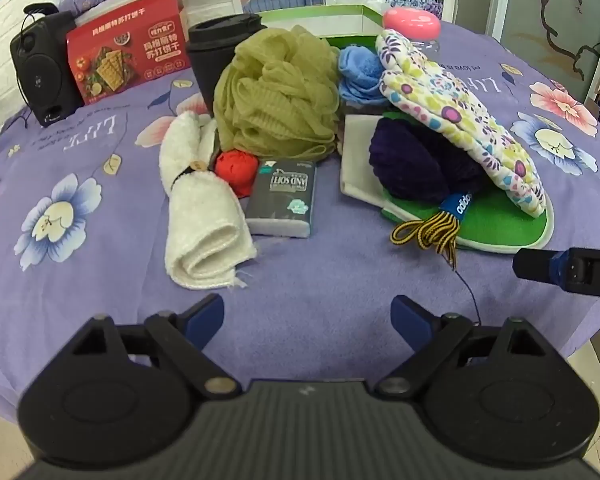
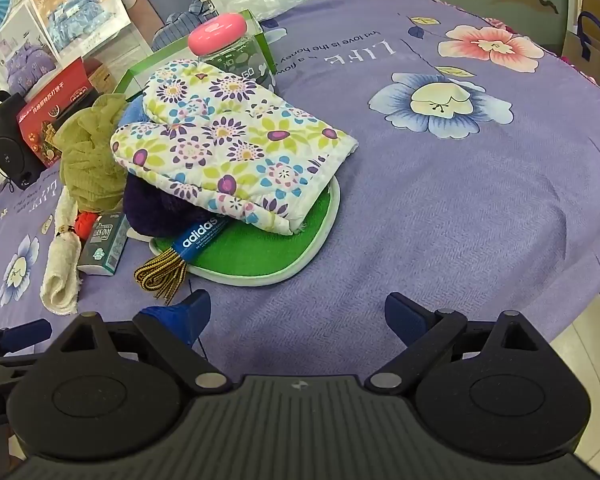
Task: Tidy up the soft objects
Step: 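Move the right tool toward the floral oven mitt on the green mitt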
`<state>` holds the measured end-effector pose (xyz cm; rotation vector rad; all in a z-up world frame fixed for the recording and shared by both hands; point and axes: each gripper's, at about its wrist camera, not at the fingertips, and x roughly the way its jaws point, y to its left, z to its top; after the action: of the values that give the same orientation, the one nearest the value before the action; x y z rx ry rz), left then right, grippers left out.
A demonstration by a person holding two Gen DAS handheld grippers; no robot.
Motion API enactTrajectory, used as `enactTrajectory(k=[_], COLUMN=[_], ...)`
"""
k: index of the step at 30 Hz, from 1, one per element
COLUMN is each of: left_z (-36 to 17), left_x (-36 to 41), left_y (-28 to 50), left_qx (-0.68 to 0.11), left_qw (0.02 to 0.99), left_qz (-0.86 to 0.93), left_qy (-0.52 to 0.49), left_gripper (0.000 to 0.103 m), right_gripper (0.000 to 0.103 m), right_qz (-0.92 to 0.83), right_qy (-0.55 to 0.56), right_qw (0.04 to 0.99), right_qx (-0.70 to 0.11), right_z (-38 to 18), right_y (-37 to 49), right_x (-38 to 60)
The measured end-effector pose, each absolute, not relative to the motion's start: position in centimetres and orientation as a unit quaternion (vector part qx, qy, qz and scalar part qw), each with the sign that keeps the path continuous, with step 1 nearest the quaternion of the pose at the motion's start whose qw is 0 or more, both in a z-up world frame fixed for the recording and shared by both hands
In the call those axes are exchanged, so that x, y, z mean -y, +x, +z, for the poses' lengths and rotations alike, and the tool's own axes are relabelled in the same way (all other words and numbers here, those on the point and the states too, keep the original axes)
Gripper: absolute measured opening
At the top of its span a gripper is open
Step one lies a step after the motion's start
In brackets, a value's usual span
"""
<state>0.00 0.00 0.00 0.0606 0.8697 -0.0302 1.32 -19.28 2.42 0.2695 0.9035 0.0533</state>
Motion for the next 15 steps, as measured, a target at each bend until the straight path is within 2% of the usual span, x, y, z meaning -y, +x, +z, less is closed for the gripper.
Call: enactTrajectory(k=[15], left_z=[-0.14], left_x=[0.12], left_y=[0.09], left_qx=[-0.421], left_qw=[0.906], left_qz=[-0.019], left_qy=[0.029], left_gripper=[0.092], right_gripper=[0.081], right_qz=[0.026], right_qy=[0.13], right_qw=[0.89], right_qx=[-0.437], right_z=[2.35], right_y=[1.47], right_x=[19.2])
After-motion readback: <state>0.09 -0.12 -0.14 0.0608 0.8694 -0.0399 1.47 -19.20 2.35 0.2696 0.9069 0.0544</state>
